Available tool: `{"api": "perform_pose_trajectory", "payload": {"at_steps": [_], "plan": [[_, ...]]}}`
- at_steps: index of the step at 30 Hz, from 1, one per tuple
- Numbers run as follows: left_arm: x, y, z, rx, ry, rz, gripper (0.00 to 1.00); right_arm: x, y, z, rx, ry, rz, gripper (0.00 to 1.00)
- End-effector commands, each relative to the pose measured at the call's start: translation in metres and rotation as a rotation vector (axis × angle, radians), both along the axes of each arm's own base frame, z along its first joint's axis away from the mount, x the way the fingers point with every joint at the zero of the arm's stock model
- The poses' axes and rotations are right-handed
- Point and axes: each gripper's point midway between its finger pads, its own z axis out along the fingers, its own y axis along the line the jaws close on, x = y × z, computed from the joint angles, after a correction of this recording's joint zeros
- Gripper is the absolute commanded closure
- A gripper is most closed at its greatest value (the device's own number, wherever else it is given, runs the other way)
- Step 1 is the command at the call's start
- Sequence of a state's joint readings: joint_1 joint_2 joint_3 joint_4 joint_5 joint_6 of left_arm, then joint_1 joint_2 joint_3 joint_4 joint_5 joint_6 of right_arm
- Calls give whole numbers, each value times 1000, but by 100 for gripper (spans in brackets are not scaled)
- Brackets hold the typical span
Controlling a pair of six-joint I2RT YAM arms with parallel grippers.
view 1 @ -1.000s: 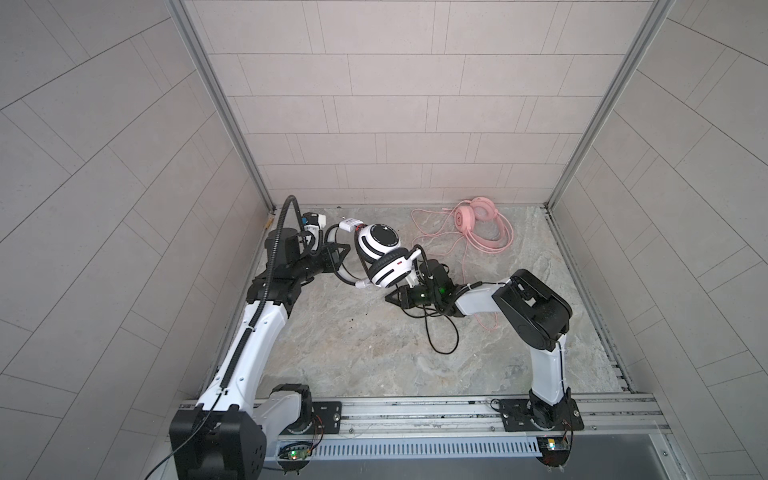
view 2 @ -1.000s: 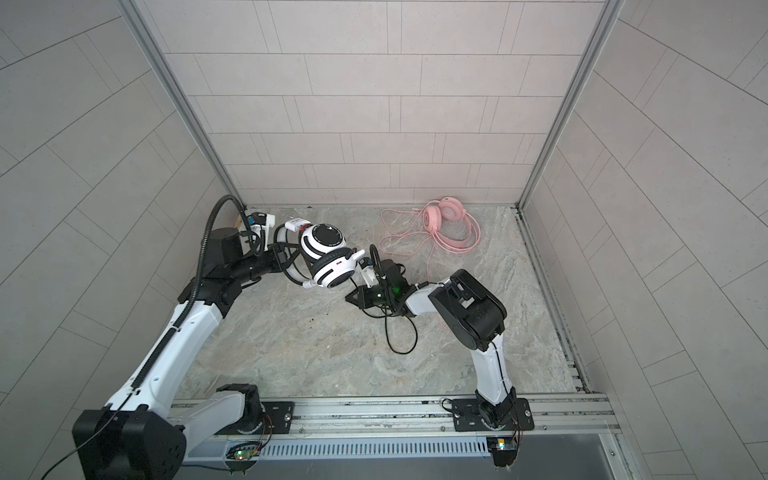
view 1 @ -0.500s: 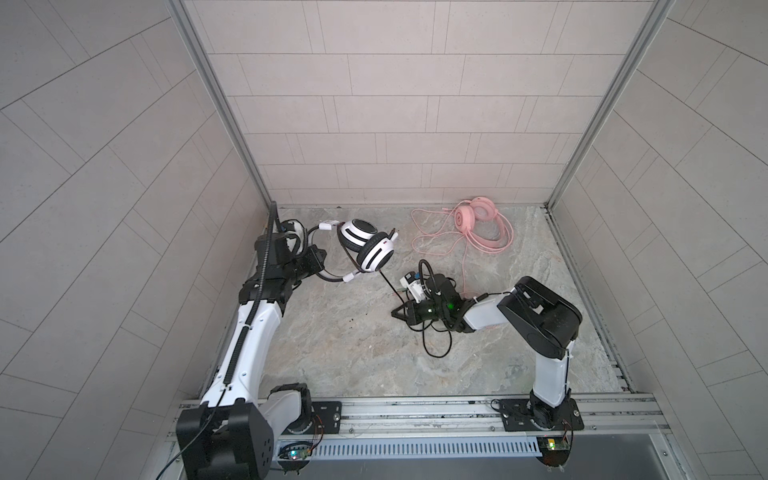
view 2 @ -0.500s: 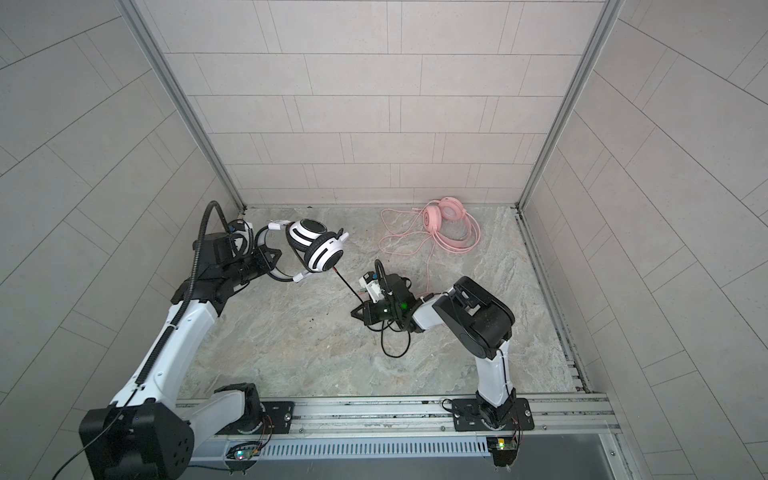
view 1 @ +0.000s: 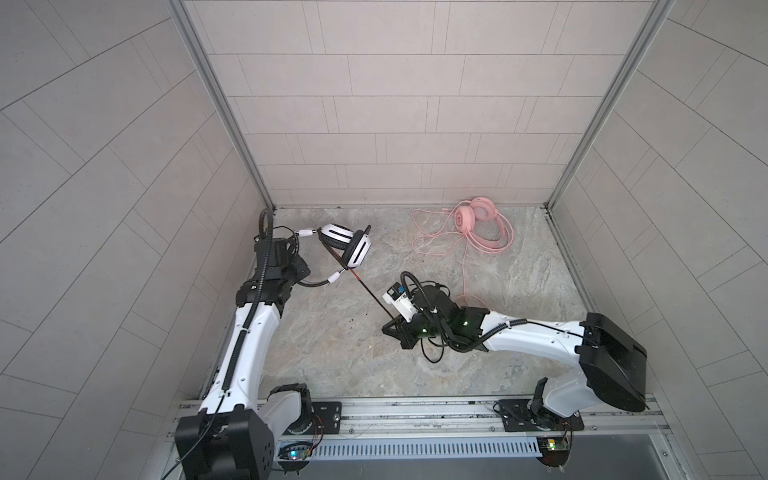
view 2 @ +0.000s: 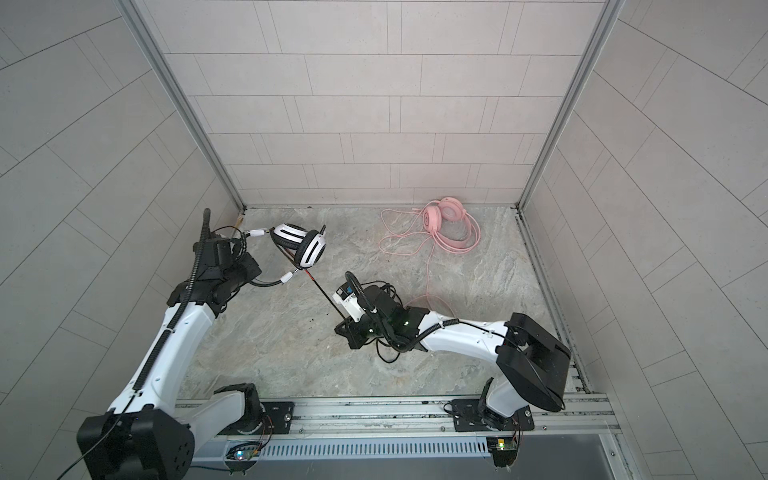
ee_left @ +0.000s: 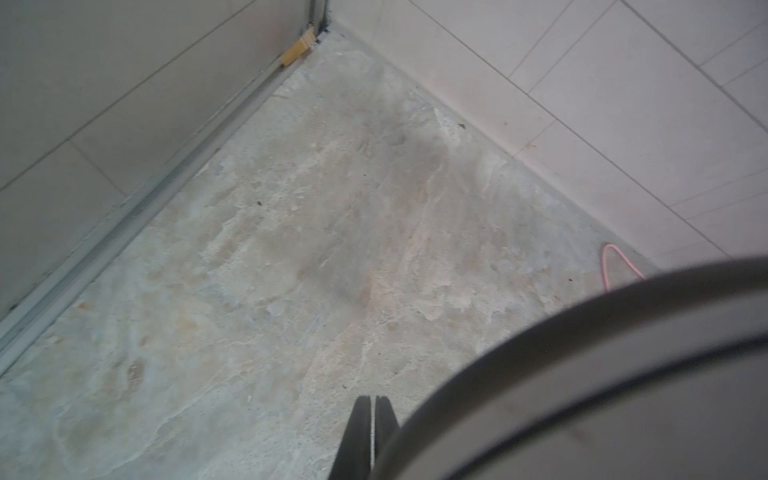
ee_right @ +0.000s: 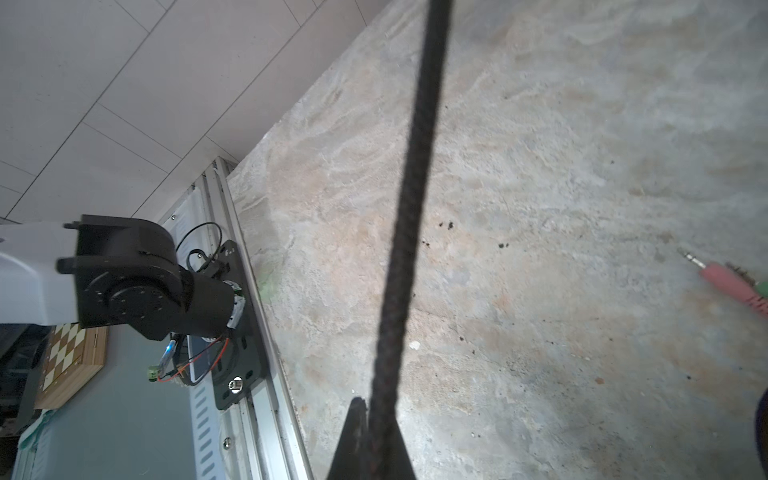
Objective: Wrap the headphones
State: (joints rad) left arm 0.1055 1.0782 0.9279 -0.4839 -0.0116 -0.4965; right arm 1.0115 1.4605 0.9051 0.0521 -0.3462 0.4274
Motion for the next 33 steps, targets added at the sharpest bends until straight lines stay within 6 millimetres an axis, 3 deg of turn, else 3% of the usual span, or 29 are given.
{"api": "perform_pose_trajectory", "payload": {"at_steps": [1, 7, 15, 22, 25, 29, 33], "plan": [[1, 24, 37, 56, -96, 127, 100, -4, -26, 3, -187, -127, -8, 96], [5, 17, 33, 58, -68, 78, 100, 1, -38, 53, -246, -286, -19, 96], [14, -20, 27, 120, 15, -82, 100, 26, -44, 118, -300, -490, -62, 95], [19, -73, 14, 215, 99, -285, 100, 38, -33, 168, -297, -595, -49, 95], [15, -88, 5, 285, 172, -332, 100, 45, -29, 182, -312, -624, -46, 96], [12, -124, -1, 300, 192, -481, 100, 55, -26, 199, -312, -662, -46, 96], [7, -156, -8, 234, 202, -637, 100, 79, -37, 210, -314, -674, -93, 96]]}}
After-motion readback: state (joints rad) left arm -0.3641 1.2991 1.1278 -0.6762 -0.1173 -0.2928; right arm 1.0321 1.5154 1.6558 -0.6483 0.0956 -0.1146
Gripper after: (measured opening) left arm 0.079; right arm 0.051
